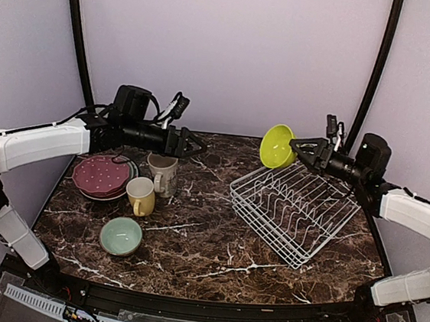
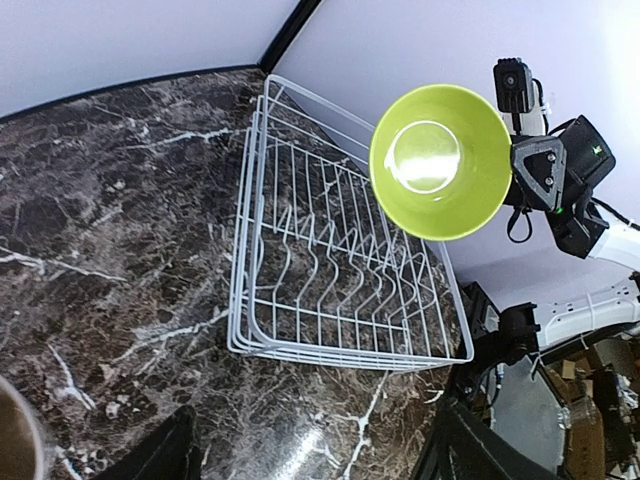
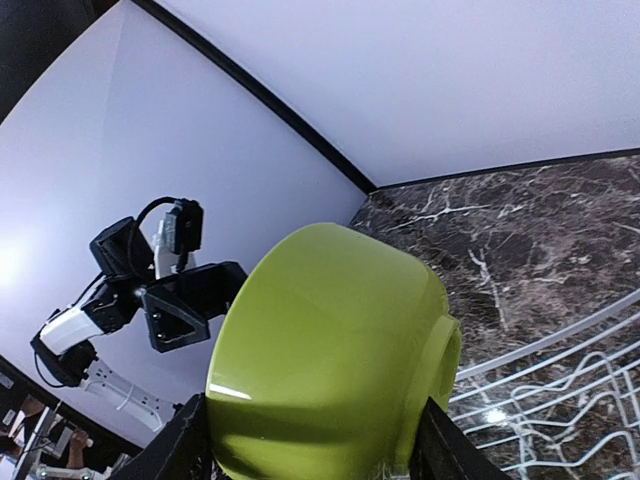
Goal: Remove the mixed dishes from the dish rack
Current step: Pass from the right arm to the left
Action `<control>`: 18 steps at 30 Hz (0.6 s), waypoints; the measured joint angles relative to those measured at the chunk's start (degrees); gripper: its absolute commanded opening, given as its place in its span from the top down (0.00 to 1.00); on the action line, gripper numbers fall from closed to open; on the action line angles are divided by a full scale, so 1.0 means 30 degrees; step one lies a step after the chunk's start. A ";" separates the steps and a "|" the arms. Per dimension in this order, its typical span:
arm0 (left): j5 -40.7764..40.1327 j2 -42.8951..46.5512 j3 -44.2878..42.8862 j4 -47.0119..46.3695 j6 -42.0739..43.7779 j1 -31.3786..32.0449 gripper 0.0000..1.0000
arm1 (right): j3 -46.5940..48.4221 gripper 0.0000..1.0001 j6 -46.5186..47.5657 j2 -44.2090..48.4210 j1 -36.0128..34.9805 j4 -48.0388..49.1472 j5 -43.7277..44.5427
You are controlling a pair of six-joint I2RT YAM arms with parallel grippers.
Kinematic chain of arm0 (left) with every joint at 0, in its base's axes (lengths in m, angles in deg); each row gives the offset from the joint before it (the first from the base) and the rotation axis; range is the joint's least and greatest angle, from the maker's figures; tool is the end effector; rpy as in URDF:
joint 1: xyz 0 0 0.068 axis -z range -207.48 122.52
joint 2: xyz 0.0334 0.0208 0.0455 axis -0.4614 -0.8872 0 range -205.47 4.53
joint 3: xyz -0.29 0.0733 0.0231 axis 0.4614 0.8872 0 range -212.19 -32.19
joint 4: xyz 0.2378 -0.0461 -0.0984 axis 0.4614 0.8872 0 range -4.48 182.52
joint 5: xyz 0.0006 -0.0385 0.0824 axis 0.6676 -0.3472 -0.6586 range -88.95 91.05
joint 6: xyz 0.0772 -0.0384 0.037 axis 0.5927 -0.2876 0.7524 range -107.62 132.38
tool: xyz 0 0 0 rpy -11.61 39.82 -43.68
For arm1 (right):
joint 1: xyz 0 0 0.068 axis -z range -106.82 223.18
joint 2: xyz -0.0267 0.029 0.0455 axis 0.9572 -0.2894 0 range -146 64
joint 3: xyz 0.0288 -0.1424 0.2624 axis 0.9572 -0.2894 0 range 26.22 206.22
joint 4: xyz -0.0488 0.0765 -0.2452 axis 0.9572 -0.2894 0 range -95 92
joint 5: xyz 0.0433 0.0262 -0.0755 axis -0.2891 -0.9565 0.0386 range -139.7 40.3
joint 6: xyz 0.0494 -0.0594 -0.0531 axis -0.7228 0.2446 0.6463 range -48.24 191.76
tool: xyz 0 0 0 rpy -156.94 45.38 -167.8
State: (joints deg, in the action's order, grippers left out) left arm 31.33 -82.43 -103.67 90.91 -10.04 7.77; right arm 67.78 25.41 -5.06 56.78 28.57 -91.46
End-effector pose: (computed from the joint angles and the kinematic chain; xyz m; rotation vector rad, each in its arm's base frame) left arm 0.2973 -0.2623 0.3451 0.6040 1.9784 -1.1578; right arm 0.2697 0.1382 0.3241 -0.1734 1.7685 1.3942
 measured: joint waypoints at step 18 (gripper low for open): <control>0.4080 -0.2368 0.0794 -0.2965 -0.3359 -0.0168 0.30 | 0.3067 0.83 -0.2572 -0.6164 -0.6368 0.5311 0.0568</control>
State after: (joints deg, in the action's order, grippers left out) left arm 43.57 -89.53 -101.29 82.02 -20.11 7.27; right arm 76.98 17.70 -23.55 37.67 44.50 -89.75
